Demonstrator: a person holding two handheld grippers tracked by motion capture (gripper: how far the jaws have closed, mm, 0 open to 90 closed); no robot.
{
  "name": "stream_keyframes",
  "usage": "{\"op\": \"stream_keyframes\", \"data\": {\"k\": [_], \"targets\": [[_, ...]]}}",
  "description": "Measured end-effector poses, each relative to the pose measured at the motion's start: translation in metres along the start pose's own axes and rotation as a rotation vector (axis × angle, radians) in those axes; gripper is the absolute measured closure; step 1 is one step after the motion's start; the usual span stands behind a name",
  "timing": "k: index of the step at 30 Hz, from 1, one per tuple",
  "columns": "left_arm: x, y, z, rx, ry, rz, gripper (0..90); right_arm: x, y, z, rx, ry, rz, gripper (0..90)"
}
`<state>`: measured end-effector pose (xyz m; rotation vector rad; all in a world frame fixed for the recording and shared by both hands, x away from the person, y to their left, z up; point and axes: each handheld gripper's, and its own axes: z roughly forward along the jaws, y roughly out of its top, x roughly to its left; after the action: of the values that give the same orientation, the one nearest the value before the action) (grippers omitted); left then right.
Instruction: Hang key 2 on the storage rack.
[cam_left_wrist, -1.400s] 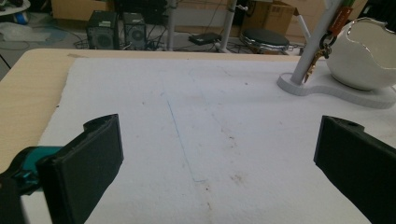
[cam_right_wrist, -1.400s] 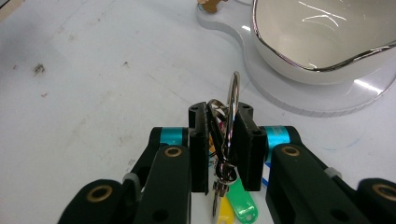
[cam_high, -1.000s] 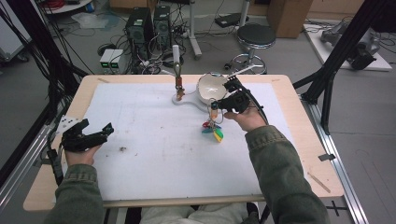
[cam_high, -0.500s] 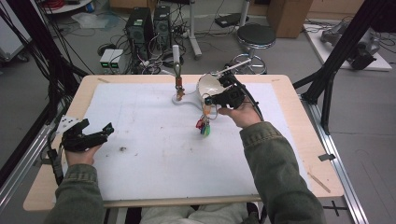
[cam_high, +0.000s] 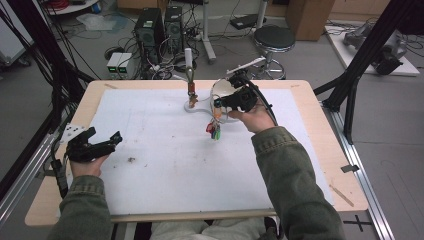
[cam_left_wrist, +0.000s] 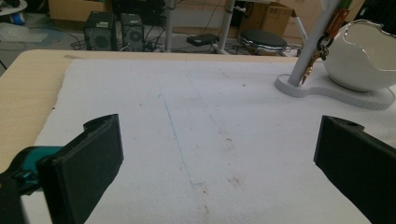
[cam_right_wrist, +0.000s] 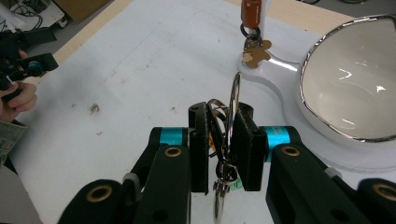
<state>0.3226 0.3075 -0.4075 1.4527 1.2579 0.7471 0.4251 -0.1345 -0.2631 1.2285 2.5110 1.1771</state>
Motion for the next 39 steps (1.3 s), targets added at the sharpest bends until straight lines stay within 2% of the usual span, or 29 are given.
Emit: {"op": "stream_keyframes", "data": {"k": [20,23,33,39], "targets": [[-0.002,0.002,0.000,0.002,-0.012,0.001,1.8,0.024,0.017,-0.001,-0.018,0.043,-0.060,77.6],[-0.004,0.003,0.000,-0.001,-0.027,0.000,1.8,0.029,0.021,-0.003,-0.022,0.048,-0.068,77.6],[-0.019,0.014,0.001,-0.013,-0.073,0.043,1.8,0.046,0.029,-0.001,-0.026,0.083,-0.103,77.6],[-0.027,0.024,0.001,-0.033,-0.120,0.035,1.8,0.055,0.033,-0.002,-0.025,0.096,-0.126,77.6]]}}
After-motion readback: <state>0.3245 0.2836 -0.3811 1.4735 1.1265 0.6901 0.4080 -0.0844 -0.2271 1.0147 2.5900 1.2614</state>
